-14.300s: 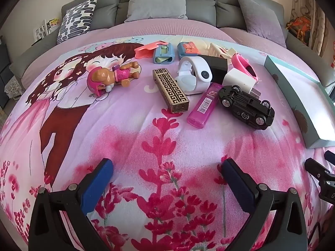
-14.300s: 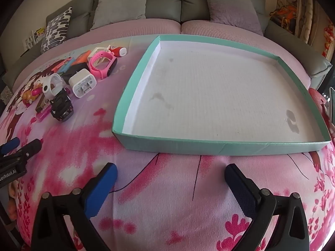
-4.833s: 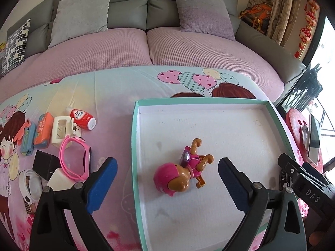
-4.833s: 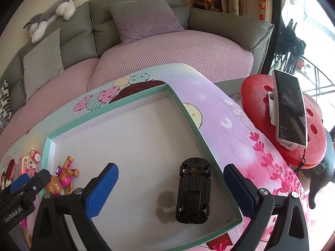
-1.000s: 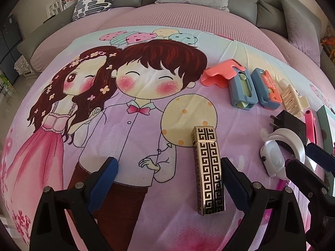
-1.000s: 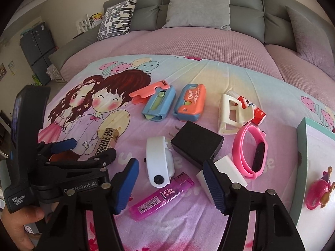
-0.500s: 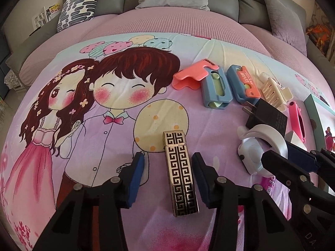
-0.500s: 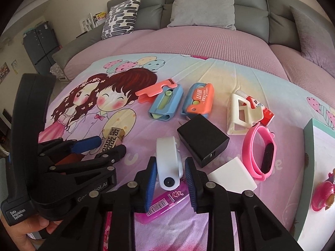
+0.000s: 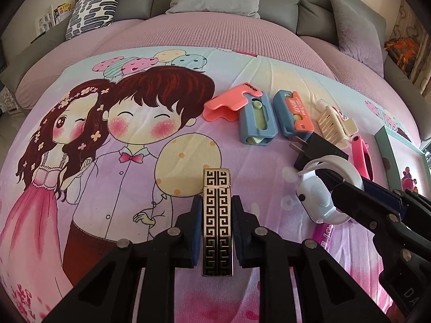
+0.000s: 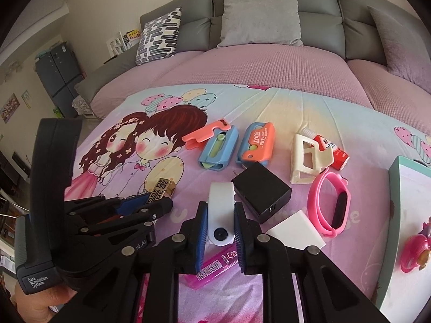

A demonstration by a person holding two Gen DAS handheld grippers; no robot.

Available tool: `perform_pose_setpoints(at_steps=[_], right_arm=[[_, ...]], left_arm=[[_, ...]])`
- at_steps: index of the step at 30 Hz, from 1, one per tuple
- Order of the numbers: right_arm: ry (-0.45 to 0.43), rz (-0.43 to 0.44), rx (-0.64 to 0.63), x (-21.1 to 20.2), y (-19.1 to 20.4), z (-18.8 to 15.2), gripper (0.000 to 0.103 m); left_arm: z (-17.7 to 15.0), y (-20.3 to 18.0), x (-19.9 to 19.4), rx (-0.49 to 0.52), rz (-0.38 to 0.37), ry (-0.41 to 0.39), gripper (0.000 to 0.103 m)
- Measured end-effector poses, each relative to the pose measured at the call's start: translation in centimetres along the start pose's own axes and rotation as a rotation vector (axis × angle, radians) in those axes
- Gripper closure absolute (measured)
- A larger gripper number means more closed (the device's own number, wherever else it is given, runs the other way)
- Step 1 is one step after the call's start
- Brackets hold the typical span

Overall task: Organize rigid objects
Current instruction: 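Grasp the gold patterned box with the left tool while the right tool grasps the white watch, then carry the gold box and white watch over the teal tray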

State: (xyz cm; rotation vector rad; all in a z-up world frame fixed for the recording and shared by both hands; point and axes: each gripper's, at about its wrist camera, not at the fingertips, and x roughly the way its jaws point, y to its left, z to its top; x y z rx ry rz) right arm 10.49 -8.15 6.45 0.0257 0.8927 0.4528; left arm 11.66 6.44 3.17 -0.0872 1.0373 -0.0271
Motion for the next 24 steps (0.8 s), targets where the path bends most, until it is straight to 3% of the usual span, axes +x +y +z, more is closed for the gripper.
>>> perform_pose_setpoints(at_steps=[10,24], right_arm=[[-0.143,-0.042,0.033,-5.1,-1.6,1.4,0.083],[-0.203,-0.151,0.189,-9.0,-9.5,0.9,0.083]], left_arm=[[2.0,-1.1,-4.1,0.024,-0.009,-0.095,0.082],[5.3,-9.3,-6.0,0.159,-0.073,-0.121,0.082]])
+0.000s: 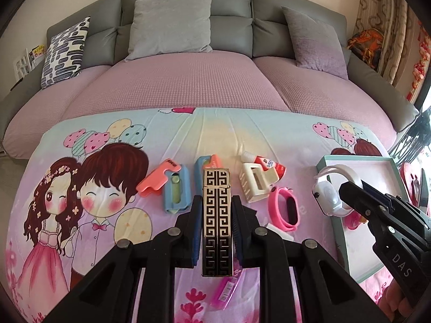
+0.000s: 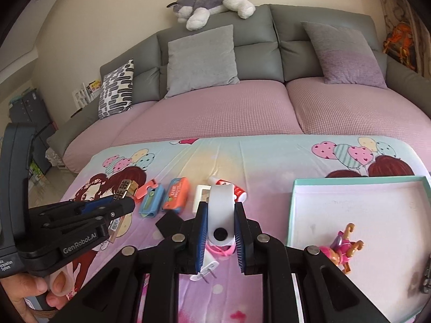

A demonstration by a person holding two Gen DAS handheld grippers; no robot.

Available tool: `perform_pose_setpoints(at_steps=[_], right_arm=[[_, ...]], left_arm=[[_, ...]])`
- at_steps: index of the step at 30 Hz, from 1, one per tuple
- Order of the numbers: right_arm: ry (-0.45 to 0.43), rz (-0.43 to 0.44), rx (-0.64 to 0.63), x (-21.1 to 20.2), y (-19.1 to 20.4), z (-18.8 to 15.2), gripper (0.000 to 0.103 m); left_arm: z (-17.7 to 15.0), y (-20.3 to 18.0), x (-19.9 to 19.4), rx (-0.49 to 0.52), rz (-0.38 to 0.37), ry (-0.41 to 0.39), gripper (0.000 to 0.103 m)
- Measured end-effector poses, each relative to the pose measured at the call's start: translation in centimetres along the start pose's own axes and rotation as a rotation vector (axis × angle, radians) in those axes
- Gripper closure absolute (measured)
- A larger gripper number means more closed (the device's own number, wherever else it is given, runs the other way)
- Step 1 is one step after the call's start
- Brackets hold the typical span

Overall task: Organize rigid objects
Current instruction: 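Carry the gold box and white watch over the teal tray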

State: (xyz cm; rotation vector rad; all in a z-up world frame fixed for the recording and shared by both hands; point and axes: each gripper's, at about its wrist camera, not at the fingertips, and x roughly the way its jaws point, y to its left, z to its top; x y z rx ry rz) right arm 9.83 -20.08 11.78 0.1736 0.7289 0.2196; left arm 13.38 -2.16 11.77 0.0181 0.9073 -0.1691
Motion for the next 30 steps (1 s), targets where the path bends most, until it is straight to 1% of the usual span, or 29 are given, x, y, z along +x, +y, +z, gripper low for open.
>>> perform_pose_setpoints(at_steps=[4,7,11,15,17,19,22,26,30], right_arm=[[-0.007,-0.053,0.057,-0.7,-3.2,0.1,0.083],[-0.020,-0.084,0.109,-1.6,-5.7,0.1,0.083],[-0.029,-0.188,0.133,-2.7,-8.6,0.0,0.083],[-0.042,-0.205,0.241,-3.6,-12.4,-0.4,0.083],[-0.036,-0.252,0.261,-3.8,-13.8,-0.7,0.083],[-0.032,-0.296,0.275,-4.2,-14.9,-1.0,0.083],[-0.047,-0.313,0.315,-4.7,-16.4,-1.3,0.083],[-0.061,-0.400,0.318,-5.6,-17.6,-1.6,0.083],[-0.084,-0.457,0.345,-6.5,-18.9,-1.9,0.083]], left_arm=[[1.0,-3.0,0.3,0.039,-0.035,0.012,0.082],[1.7,-5.3,0.7,0.071,-0.044,0.015,0.082],[2.6,-8.3,1.3,0.102,-0.081,0.024,0.082],[3.3,-11.5,2.1,0.154,-0.105,0.041,0.082],[3.7,-13.1,2.5,0.175,-0.119,0.046,0.082],[3.9,-14.7,2.7,0.199,-0.128,0.048,0.082],[4.1,-16.7,3.1,0.226,-0.144,0.047,0.082],[4.4,-18.8,3.8,0.220,-0.171,0.047,0.082],[4.5,-20.5,4.5,0.217,-0.187,0.050,0.082]])
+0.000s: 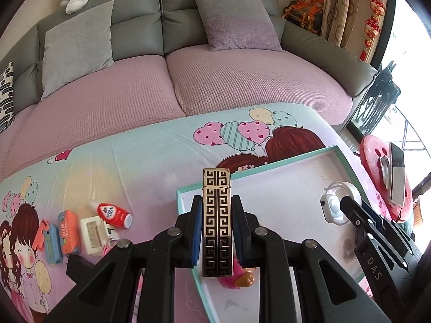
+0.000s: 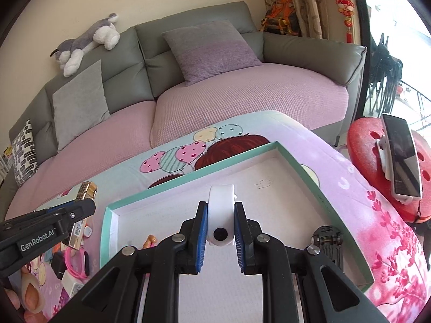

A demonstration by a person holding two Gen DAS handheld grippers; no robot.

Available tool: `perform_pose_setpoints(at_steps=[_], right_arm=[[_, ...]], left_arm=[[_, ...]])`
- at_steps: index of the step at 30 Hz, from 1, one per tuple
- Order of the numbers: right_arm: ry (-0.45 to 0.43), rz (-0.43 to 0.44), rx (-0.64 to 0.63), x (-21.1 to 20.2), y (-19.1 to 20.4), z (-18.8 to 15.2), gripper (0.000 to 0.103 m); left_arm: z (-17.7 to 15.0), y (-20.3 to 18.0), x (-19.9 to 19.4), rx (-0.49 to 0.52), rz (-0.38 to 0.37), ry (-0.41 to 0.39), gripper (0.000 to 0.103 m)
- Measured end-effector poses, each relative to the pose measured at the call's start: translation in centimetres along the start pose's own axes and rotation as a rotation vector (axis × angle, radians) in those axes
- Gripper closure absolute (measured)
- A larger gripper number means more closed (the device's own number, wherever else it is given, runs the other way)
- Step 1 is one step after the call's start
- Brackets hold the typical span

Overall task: Organize rigid objects
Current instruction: 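Carry the gold box and white watch over the teal tray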

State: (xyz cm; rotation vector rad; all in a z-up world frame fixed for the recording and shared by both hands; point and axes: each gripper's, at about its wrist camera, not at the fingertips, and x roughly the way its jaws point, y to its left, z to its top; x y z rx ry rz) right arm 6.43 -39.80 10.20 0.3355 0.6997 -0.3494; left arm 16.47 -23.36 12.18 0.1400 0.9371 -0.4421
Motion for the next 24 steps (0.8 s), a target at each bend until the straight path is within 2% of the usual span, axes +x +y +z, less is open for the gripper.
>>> perform_pose_setpoints(at_steps=[4,9,24], right_arm=[[-0.032,-0.078,0.001,-0.4,-0.9,0.2,0.083],[-0.044,-0.132,0.006,-0.3,-1.9,0.4,0.083],[-0.018,-0.145,0.018,0.6,-2.9,0.2,0.083]], left_arm=[[0.4,-1.4,0.8,0.005,-0.019,-0.002,0.082],[0.6,-2.8,2.2,0.004,-0.043,0.012,0.082],[-0.3,-5.2,6.0,0.031,-0.060,0.079,0.082]])
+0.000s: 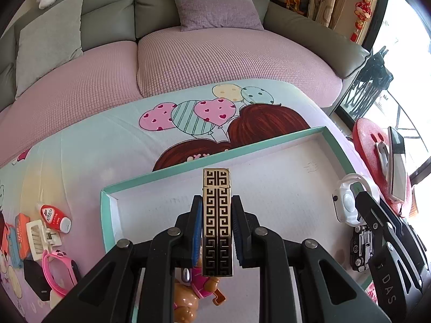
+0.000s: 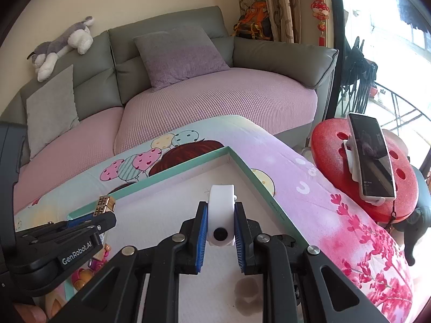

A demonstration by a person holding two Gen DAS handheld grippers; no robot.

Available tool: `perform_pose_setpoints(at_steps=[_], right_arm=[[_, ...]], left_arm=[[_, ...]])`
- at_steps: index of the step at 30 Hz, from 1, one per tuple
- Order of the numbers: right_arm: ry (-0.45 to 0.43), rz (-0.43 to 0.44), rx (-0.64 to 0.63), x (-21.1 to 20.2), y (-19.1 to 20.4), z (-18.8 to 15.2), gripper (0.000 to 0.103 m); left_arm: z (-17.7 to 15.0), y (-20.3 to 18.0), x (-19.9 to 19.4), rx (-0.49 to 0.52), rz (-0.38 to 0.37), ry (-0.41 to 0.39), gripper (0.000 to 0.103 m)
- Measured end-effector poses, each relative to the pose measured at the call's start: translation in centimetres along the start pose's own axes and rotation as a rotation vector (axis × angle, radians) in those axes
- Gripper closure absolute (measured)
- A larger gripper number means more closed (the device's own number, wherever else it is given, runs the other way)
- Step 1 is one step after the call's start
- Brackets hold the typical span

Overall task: Organize rigid objects
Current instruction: 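Carry the gold box and white watch over the teal tray, then open the left tool to drop the box while the right tool releases the watch in the tray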

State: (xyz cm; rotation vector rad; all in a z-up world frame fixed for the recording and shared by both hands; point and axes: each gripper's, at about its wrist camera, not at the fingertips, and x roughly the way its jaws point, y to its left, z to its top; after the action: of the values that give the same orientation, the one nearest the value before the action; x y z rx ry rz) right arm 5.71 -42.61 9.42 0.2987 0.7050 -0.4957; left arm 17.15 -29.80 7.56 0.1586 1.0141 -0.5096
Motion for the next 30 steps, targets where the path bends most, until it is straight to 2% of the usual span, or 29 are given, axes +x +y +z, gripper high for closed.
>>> perform_pose_setpoints(at_steps=[17,26,30], right_arm=[[0.057,0.005,-0.035,1.0,0.7,-0.4,0.083],[0.057,0.009,-0.042,0.8,0.9,-0.4,0.082],[0.051,0.017,-0.038,0.6,0.9,-0.3,0.063]], left_arm=[[-0.7,0.5,1.0,-0.016,0.022,0.044,0.082],[-0.6,0.9,-0.5,-0.027,0.035,0.016,0.078],[-0.7,1.6,-1.3,-0.052,0.055,-0.002,0.066]])
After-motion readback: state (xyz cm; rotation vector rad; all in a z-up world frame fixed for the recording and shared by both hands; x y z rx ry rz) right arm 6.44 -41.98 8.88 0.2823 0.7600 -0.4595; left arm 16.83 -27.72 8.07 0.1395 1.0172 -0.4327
